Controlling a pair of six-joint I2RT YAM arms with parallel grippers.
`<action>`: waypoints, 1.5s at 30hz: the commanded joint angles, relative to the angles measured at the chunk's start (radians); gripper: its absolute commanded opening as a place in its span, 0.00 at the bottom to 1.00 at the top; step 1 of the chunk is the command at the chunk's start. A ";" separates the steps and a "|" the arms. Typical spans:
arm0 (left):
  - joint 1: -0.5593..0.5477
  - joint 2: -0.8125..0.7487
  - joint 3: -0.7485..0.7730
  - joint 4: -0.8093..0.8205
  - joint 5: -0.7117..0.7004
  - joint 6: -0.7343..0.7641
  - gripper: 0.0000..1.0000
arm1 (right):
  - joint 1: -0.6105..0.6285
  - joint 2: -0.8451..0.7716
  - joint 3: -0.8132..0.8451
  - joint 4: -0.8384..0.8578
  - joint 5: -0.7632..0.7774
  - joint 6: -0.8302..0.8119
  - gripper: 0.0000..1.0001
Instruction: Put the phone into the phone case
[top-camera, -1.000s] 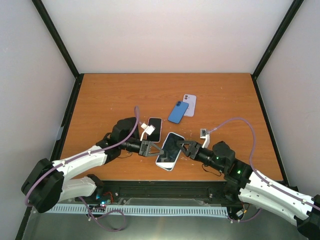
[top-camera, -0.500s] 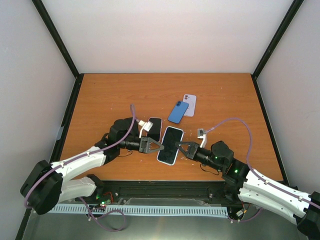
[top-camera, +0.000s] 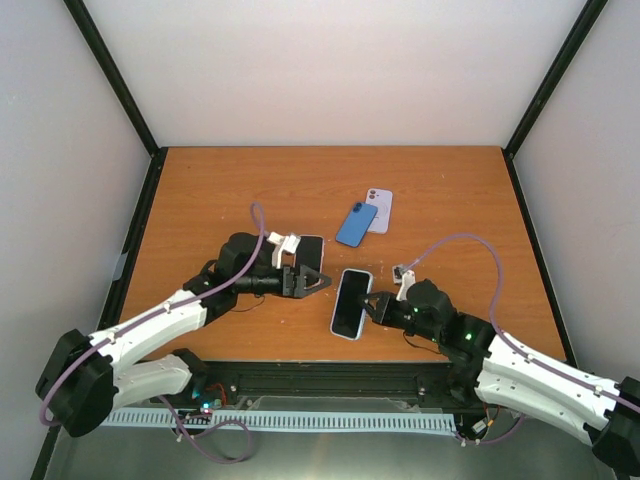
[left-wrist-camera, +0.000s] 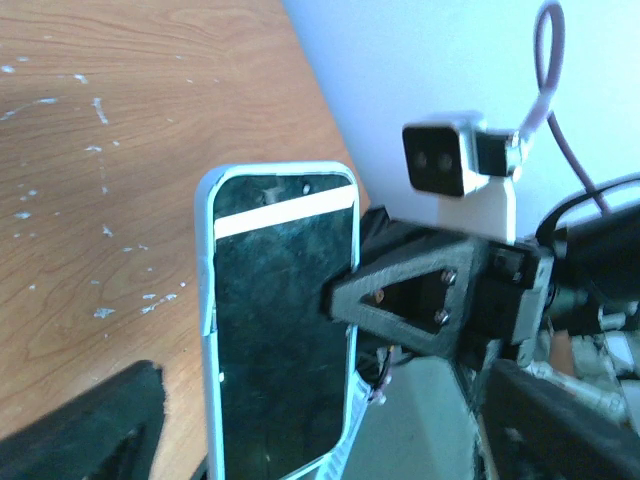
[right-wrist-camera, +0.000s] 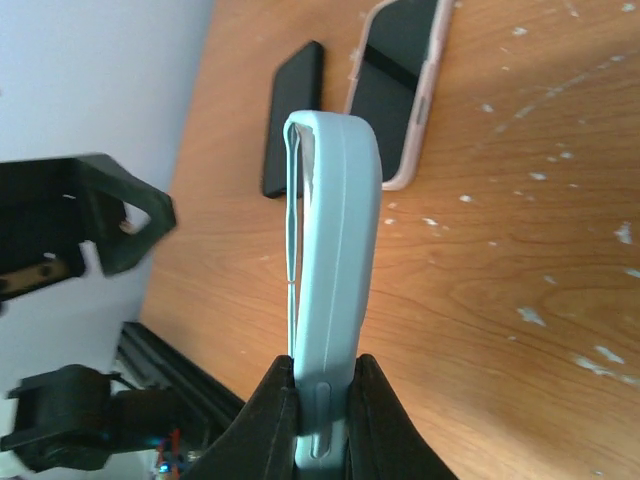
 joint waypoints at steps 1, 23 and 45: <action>0.000 -0.030 0.075 -0.176 -0.156 0.099 0.99 | -0.045 0.075 0.042 -0.009 -0.009 -0.066 0.03; 0.001 -0.122 0.082 -0.378 -0.420 0.200 1.00 | -0.450 0.686 0.098 0.384 -0.430 -0.183 0.03; 0.000 -0.128 0.089 -0.370 -0.426 0.216 0.99 | -0.837 0.872 0.423 -0.251 -0.128 -0.556 0.14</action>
